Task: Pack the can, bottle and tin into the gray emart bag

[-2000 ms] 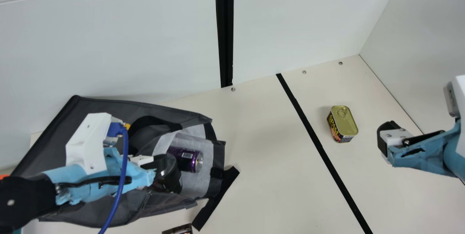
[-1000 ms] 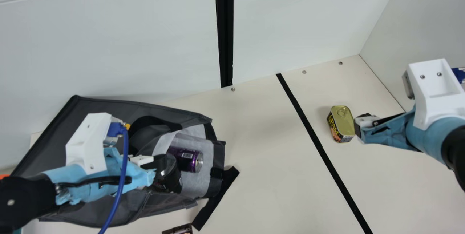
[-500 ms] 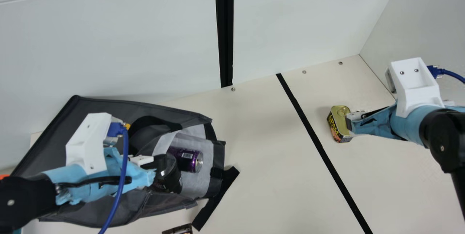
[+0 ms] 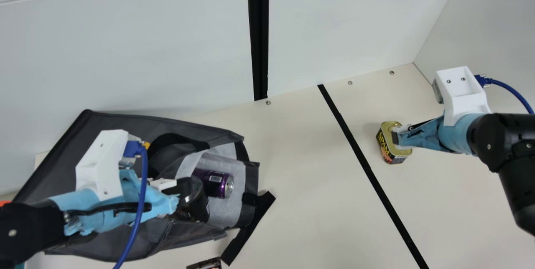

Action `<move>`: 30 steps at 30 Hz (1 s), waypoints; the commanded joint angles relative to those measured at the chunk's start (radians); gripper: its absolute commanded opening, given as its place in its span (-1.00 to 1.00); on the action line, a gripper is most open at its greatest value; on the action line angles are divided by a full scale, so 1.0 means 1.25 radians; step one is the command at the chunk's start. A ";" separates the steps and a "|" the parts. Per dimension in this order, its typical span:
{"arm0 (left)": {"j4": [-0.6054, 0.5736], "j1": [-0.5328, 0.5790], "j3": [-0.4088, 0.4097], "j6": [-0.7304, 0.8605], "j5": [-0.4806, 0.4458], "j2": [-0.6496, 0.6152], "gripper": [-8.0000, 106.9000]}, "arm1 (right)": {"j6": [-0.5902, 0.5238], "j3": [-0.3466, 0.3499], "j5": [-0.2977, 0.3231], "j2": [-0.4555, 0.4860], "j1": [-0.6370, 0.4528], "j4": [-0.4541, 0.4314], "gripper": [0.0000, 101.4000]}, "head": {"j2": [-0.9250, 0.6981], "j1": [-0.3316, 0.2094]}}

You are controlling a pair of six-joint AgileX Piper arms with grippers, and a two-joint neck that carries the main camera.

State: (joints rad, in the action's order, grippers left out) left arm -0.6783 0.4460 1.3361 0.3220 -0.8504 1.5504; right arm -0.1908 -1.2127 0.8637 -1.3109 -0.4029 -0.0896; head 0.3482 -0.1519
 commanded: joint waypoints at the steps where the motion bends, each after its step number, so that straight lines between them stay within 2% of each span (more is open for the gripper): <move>1: 0.000 0.000 0.000 0.000 0.000 0.000 -0.68 | -0.006 0.001 -0.009 -0.014 -0.006 0.005 0.79 | 0.001 -0.018; 19: 0.000 0.000 0.000 0.000 0.000 0.000 -0.68 | -0.053 0.004 -0.085 -0.152 -0.042 0.041 0.79 | 0.001 -0.018; 30: 0.000 0.000 0.000 0.000 0.000 0.000 -0.68 | -0.071 -0.026 -0.088 -0.231 -0.054 0.080 0.79 | 0.001 -0.018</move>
State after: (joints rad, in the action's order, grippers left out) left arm -0.6783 0.4460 1.3361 0.3220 -0.8504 1.5504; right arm -0.2792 -1.2433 0.7498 -1.5910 -0.4695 0.0059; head 0.3482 -0.1503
